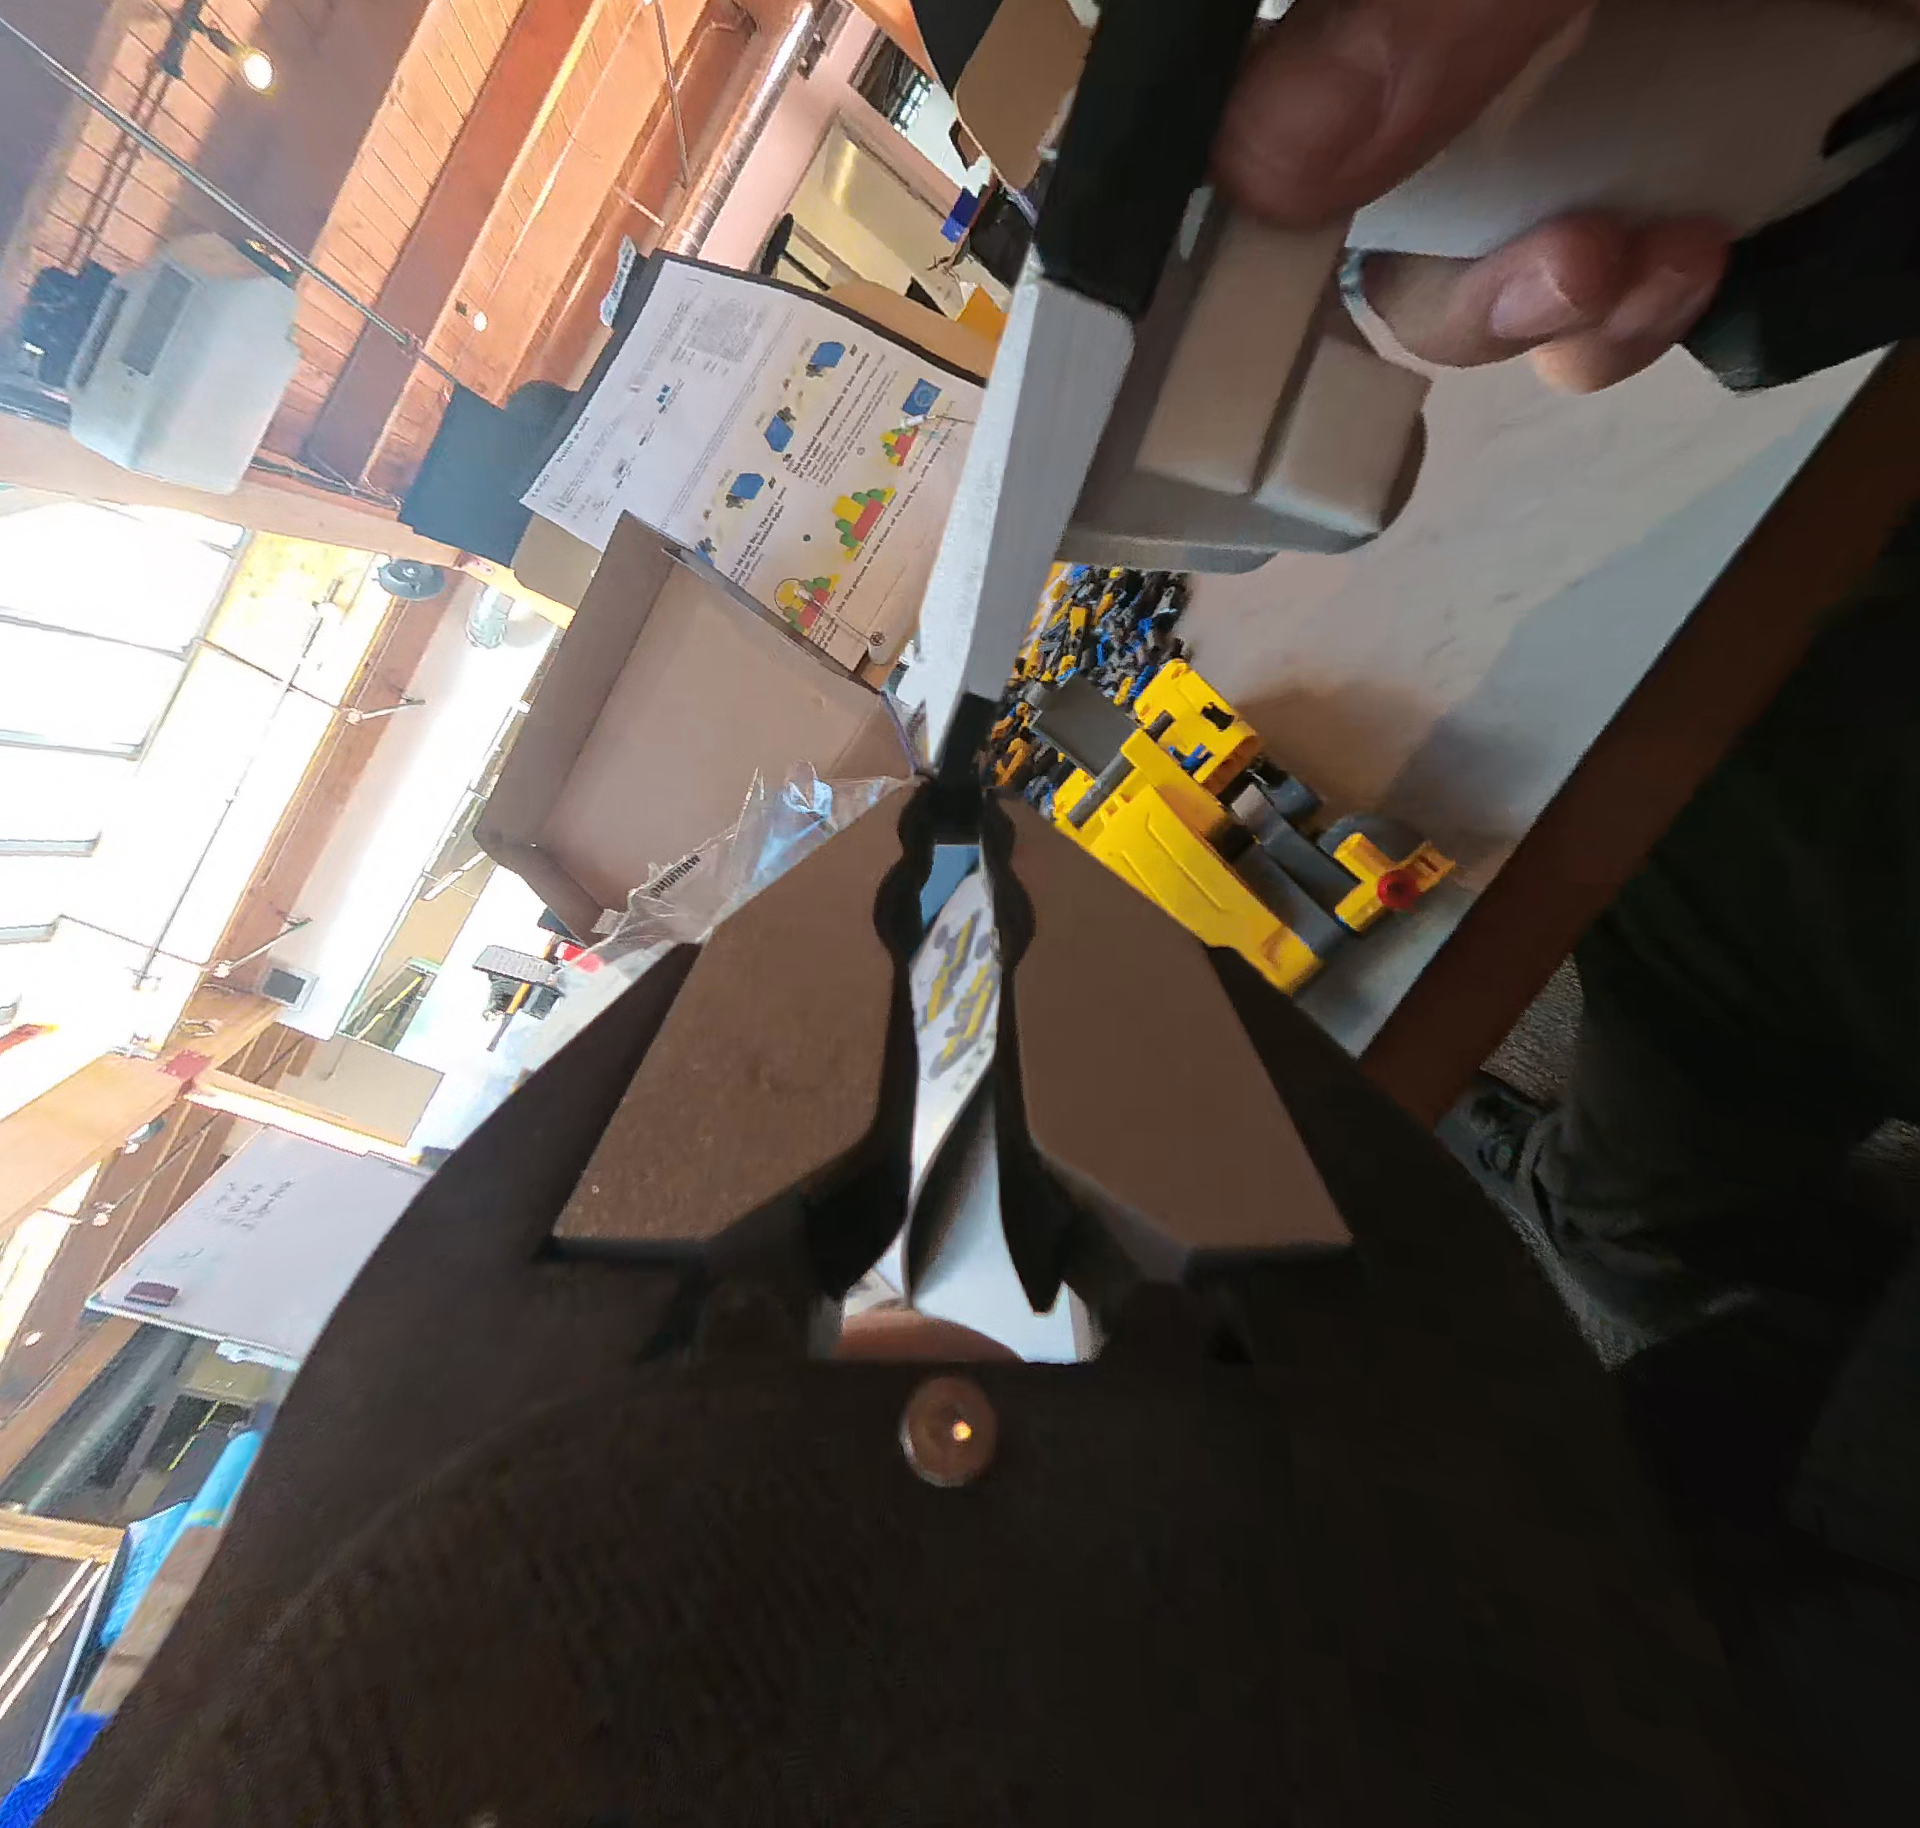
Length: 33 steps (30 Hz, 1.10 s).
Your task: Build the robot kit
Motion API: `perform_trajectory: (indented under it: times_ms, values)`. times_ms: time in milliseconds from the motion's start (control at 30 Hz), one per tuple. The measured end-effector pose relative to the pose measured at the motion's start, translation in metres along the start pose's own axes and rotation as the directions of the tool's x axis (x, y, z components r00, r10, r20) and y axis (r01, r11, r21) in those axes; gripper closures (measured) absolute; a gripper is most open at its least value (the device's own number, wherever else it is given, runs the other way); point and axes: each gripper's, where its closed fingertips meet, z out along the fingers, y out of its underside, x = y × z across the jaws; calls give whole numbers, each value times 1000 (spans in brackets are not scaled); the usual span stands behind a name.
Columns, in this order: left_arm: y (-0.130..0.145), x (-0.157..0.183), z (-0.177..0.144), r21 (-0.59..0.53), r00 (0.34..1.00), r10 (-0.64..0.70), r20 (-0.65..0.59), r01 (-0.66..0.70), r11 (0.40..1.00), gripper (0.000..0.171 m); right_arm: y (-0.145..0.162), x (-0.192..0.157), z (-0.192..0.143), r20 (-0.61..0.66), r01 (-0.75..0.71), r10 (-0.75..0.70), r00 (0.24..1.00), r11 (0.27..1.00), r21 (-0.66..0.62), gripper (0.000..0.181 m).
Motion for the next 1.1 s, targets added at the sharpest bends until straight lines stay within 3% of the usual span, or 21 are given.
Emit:
perform_trajectory:
  times_ms: [267,400,633,867,1100]
  values:
    - [8,10,3,-27,999,-9,-51,7,1000,166,5,1,0,-76,140,-141,987,990,-24,176]
    - [16,12,3,-35,998,-14,-62,12,999,166,10,4,7,-99,182,-187,977,982,-56,178]
    - [29,15,7,-45,986,-152,-66,149,988,167,14,11,18,-106,125,-127,986,992,-31,178]
    - [27,16,7,-6,941,-327,-91,327,945,166,10,12,16,-121,167,-170,978,985,-32,178]
    - [35,10,4,-26,860,-488,-151,490,872,138,6,36,-19,-191,145,-151,970,989,-42,178]
